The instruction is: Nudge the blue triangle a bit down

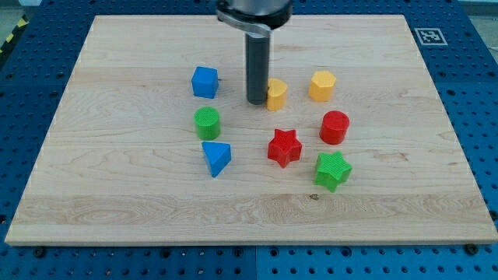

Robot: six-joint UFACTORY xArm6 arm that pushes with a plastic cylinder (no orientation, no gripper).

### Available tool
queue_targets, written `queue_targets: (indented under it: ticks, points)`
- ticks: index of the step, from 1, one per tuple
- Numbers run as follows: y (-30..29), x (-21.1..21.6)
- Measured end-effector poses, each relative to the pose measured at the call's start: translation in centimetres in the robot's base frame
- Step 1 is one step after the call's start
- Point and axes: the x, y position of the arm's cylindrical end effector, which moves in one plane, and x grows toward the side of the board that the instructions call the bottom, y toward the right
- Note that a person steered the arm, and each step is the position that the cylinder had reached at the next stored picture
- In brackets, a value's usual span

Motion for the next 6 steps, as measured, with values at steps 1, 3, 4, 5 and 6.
queue_targets:
  ticks: [1,3,4,5,6]
  points:
    - [2.5,-0.1]
    - [4.5,0.8]
    - [-0.4,4.5]
    - [-3.7,8.7]
    - [-2.4,12.9]
